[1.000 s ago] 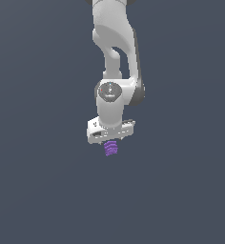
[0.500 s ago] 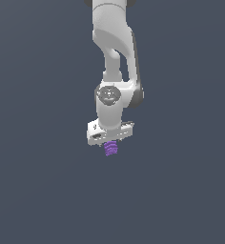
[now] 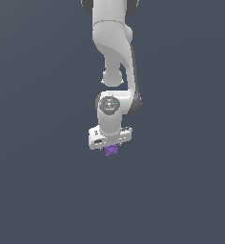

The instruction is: Pick up the object and move it to a goal position.

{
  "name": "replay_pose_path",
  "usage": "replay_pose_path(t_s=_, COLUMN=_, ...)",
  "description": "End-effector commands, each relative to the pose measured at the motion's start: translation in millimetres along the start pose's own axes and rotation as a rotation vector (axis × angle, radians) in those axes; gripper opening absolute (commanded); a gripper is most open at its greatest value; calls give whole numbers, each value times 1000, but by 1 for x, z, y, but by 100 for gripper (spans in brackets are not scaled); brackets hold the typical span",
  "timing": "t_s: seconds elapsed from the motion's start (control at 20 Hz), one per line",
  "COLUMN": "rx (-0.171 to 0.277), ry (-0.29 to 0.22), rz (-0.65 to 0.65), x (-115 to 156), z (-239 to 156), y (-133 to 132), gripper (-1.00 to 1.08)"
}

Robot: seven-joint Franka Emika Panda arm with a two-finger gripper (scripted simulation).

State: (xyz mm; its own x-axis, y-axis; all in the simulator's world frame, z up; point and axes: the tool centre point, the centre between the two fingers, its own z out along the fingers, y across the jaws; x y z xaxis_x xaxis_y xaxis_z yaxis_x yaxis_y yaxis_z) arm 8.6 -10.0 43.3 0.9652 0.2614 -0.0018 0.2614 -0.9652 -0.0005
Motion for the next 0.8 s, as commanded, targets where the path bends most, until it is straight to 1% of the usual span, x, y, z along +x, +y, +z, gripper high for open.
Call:
replay_pose_path(t_s=0.0, rx=-1, ry=2, rz=0, x=1, z=4, y=0, gripper=100)
replay_pose_path(t_s=0.05, rx=-1, ry=2, rz=0, x=1, z=4, y=0, gripper=100)
replay_pose_path(t_s=0.1, rx=-1, ry=2, rz=0, x=1, z=4, y=0, gripper=-100)
replay_pose_path(t_s=0.6, rx=-1, ry=3, rz=0, x=1, z=3, y=1, gripper=-100)
replay_pose_path(t_s=0.75, rx=-1, ry=3, rz=0, x=1, z=2, y=4, gripper=-100)
